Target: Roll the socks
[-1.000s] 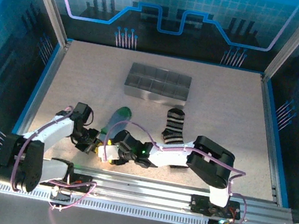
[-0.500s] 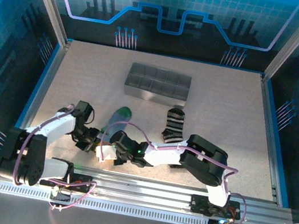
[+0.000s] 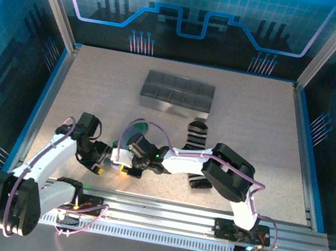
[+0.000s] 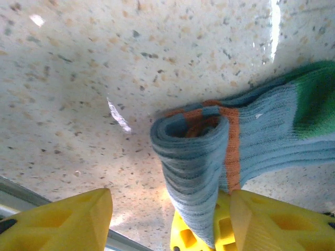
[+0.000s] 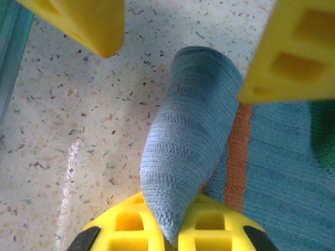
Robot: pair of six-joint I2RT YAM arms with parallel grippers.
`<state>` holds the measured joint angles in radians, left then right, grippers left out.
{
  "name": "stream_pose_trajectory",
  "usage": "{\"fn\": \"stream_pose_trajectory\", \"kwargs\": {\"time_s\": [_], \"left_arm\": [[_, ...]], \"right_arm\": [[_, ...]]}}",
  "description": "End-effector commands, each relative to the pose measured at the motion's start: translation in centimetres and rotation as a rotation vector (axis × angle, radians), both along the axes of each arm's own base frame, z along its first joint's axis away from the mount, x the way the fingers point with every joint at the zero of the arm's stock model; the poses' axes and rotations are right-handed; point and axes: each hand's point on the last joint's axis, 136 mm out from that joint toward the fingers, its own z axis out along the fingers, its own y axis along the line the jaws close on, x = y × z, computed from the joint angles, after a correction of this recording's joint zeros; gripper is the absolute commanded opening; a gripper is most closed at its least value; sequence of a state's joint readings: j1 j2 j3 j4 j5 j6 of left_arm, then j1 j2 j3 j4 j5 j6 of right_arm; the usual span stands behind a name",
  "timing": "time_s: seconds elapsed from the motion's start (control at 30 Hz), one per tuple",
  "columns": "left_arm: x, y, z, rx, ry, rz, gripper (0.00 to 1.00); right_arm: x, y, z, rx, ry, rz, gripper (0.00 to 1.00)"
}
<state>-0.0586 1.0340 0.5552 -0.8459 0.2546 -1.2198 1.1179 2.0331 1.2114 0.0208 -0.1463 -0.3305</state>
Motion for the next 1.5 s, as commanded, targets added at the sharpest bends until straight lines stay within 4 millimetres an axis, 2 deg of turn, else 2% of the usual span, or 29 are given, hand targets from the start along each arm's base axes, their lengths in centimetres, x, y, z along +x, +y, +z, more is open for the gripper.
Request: {"fn": "stream_pose_trajectory", "kwargs": {"time_s": [0.0, 0.13, 0.23, 0.4, 0.7, 0.8, 0.87, 0.9, 0.93, 1.0, 1.07, 1.27, 1.47], "left_arm": [[-0.4, 0.7, 0.6, 0.032, -0.018, 0.03, 0.62], [1.6, -0.1, 1.0, -0.021, -0.146, 0.025, 0.6], [2.4, -0.8, 0.6, -0.058, -0.191, 0.003, 0.59], [1.7, -0.9, -0.5, -0.065, -0.166, -0.005, 0.56], [2.2, -1.5, -2.8, -0.084, -0.152, -0.016, 0.5], [1.9, -1.3, -3.8, -0.06, -0.117, -0.032, 0.44], [1.0, -1.1, -4.9, -0.043, -0.053, -0.036, 0.35], [0.6, -1.0, -5.3, -0.038, -0.026, -0.039, 0.31], [0.0, -0.9, -5.7, -0.031, 0.015, -0.043, 0.26], [-1.3, -0.6, -6.4, -0.013, 0.093, -0.056, 0.15], [-2.1, -0.5, -6.5, -0.003, 0.151, -0.072, 0.09], [-2.4, -0.2, -5.9, 0.012, 0.223, -0.092, 0.01], [-1.4, -0.3, -5.3, 0.016, 0.236, -0.107, 0.01]], "right_arm": [[-1.6, -2.7, -4.0, -0.125, 0.228, -0.058, 0.0], [-1.2, -2.9, -4.2, -0.12, 0.346, -0.094, 0.0], [-0.7, -3.1, -4.4, -0.111, 0.433, -0.136, 0.0], [0.0, -3.6, -4.8, -0.094, 0.562, -0.201, 0.0], [0.3, -3.6, -5.4, -0.093, 0.69, -0.246, 0.0], [0.3, -3.5, -5.6, -0.101, 0.706, -0.247, 0.0], [0.4, -3.4, -5.4, -0.1, 0.692, -0.247, 0.0], [0.6, -3.4, -5.3, -0.095, 0.679, -0.246, 0.0], [0.6, -3.3, -4.9, -0.085, 0.659, -0.237, 0.05], [1.0, -3.1, -4.1, -0.077, 0.589, -0.228, 0.19], [1.1, -2.8, -2.6, -0.064, 0.489, -0.19, 0.32], [2.1, -2.6, 2.9, 0.086, -0.08, -0.099, 0.58], [1.3, -1.9, 3.6, 0.043, -0.32, -0.034, 0.6]]}}
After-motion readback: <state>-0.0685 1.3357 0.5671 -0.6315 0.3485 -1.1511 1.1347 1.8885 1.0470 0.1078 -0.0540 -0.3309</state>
